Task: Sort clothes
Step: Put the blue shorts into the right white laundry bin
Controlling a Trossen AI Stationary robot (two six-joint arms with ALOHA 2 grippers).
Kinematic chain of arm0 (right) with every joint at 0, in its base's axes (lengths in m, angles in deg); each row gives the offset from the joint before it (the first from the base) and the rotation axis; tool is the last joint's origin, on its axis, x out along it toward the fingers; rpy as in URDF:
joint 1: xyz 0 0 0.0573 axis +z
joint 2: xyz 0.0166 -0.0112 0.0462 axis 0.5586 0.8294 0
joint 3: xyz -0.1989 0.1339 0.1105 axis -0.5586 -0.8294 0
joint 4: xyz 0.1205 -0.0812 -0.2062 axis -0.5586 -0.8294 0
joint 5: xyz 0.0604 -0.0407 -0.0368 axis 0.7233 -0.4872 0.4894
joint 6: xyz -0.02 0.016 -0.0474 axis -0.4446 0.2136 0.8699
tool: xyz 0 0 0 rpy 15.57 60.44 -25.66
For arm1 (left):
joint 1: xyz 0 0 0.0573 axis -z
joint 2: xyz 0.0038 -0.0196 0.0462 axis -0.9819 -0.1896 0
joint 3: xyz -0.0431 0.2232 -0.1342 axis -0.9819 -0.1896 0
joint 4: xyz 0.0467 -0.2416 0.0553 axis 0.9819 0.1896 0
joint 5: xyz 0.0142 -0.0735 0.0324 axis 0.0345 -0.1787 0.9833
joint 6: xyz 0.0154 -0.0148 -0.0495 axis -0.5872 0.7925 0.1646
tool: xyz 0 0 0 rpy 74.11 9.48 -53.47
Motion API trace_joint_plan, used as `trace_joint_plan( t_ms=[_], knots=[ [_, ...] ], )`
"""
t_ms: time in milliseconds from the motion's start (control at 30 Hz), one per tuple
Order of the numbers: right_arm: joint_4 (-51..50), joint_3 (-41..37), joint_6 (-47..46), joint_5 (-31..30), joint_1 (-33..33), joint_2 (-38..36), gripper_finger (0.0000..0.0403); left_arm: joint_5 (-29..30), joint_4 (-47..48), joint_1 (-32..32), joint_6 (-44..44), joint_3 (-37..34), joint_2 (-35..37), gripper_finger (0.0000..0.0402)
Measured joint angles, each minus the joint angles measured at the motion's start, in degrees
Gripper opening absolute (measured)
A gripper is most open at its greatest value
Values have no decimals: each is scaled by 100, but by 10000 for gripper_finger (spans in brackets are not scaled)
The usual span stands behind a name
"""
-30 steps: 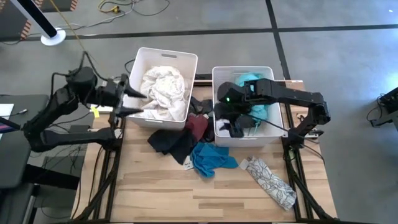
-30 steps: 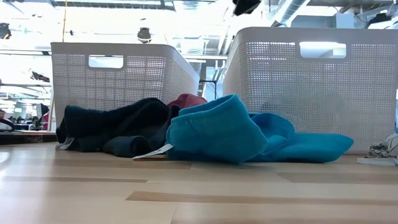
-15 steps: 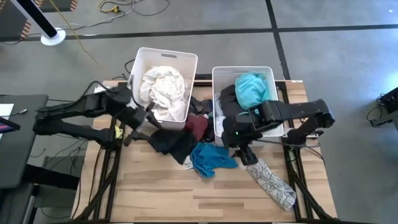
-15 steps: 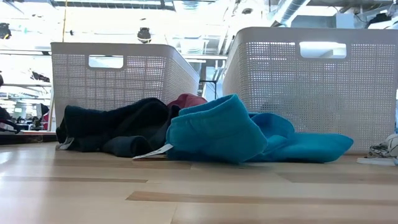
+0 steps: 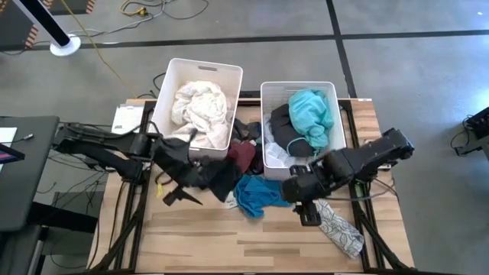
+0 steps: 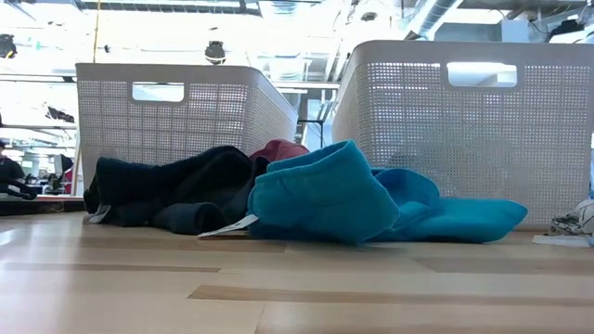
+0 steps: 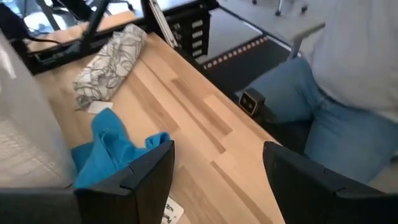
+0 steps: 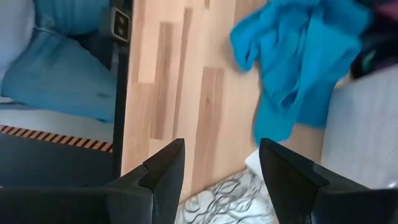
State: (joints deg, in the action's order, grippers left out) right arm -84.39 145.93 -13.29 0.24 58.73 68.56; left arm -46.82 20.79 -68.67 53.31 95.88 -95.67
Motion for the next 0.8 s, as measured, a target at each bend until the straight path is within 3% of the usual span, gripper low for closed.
trace_joint_plan(
  t_ms=[267,800],
  knots=[
    [-28,-801,-1631,-554,774,0,221,193,-154,201,-299,0,-709,240],
    [255,-2371,-5974,-1045,2650,0,221,190,-946,461,-191,0,-2339,240]
  ],
)
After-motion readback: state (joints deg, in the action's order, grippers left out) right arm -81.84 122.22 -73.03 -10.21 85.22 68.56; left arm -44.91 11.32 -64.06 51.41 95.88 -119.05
